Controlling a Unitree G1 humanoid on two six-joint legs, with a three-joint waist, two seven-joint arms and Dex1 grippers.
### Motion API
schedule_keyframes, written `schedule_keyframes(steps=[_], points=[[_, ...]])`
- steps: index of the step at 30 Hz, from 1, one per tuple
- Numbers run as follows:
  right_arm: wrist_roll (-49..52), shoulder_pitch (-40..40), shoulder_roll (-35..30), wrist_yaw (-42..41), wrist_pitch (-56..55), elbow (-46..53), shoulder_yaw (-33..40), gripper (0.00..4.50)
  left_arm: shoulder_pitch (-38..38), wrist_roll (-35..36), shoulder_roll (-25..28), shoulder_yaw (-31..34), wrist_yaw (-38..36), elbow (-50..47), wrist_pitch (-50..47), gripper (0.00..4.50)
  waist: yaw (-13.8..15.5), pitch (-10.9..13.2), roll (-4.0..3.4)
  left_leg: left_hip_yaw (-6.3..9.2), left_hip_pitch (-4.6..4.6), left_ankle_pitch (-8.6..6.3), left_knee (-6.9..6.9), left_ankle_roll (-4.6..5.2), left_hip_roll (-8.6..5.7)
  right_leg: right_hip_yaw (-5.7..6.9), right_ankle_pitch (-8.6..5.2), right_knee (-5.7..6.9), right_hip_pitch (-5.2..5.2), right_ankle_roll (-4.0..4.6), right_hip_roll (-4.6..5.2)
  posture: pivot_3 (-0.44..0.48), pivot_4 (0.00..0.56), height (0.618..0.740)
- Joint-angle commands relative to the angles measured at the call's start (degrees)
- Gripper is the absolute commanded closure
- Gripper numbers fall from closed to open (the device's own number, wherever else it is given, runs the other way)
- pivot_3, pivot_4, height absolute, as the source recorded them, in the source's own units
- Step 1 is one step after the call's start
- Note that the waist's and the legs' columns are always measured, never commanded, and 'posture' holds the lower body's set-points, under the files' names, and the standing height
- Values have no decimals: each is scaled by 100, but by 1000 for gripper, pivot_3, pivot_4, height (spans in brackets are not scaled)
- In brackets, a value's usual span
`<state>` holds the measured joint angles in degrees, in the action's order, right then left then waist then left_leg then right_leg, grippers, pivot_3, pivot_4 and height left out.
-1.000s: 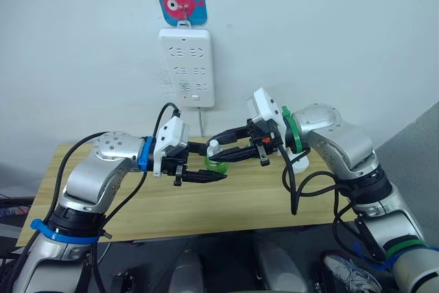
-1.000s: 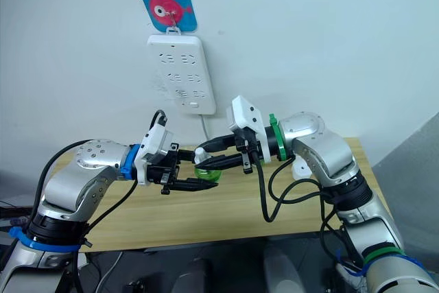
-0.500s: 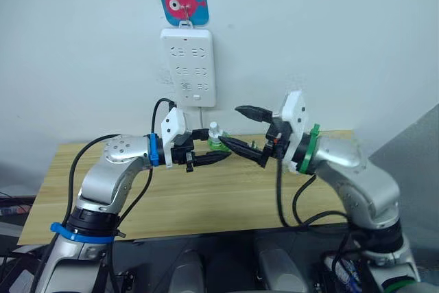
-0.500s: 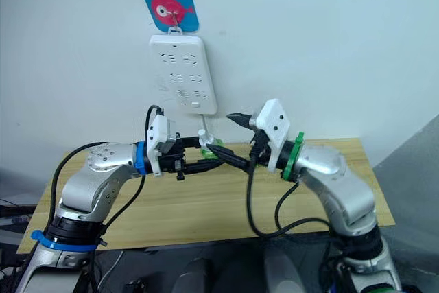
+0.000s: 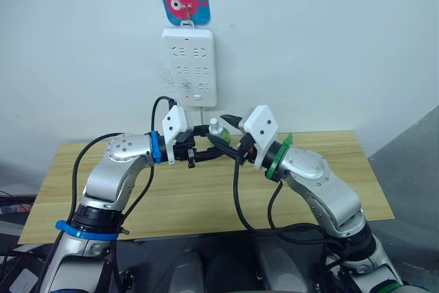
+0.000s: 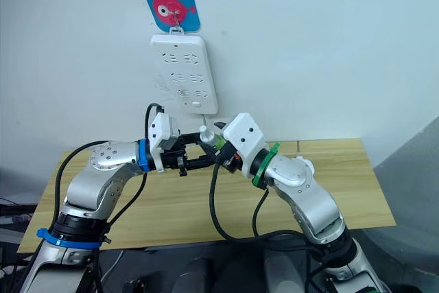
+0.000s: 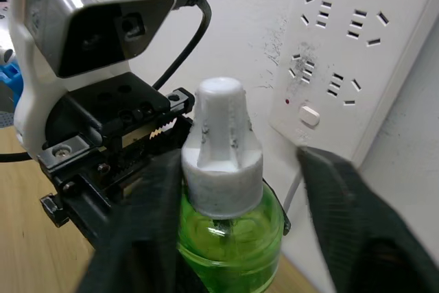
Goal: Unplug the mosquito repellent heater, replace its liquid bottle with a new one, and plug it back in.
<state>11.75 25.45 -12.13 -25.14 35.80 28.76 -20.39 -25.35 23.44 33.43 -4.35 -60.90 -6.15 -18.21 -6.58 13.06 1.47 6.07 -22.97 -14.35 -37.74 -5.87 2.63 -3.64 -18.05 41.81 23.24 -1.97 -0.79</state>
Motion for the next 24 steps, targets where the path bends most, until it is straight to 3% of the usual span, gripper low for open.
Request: schedule_keyframes(steps=[1,9,13,16,21,24], points=[[245,61,-48,-228,-131,191,251,3384,78,54,104,32,-166,-162,57,2244,0,0,0,0,0,0,0,0,0,0,0,0,0,0,0,-131,184,725],[1181,404,-638,-1806,-208,-189,415,3425,206,455,548,19,-916,-464,-307,2244,-4,1,0,-1,1,0,2,1,0,0,0,-4,0,0,-1,-127,183,725],[1558,1003,-1281,-3351,-271,-928,301,3425,207,615,955,-112,-1528,-690,-446,2244,-1,4,-2,-2,0,0,3,1,0,1,0,-8,-2,0,-1,-122,183,725],[1608,1397,-1542,-3982,-326,-1352,167,3425,143,625,1037,-155,-1625,-722,-442,2244,2,5,-4,-2,1,-1,3,1,0,2,0,-15,-4,0,-1,-111,179,725],[1664,1422,-1559,-3912,-342,-1465,396,1673,70,537,905,-102,-1409,-658,-324,2244,5,5,-4,0,-2,-1,6,2,1,5,0,-19,-3,0,-1,-114,176,725],[1700,1303,-1884,-3934,-294,-1392,692,601,100,516,908,-104,-1395,-664,-274,2244,15,6,-4,-1,-4,-1,6,2,0,4,0,-21,-3,0,0,-120,178,725]])
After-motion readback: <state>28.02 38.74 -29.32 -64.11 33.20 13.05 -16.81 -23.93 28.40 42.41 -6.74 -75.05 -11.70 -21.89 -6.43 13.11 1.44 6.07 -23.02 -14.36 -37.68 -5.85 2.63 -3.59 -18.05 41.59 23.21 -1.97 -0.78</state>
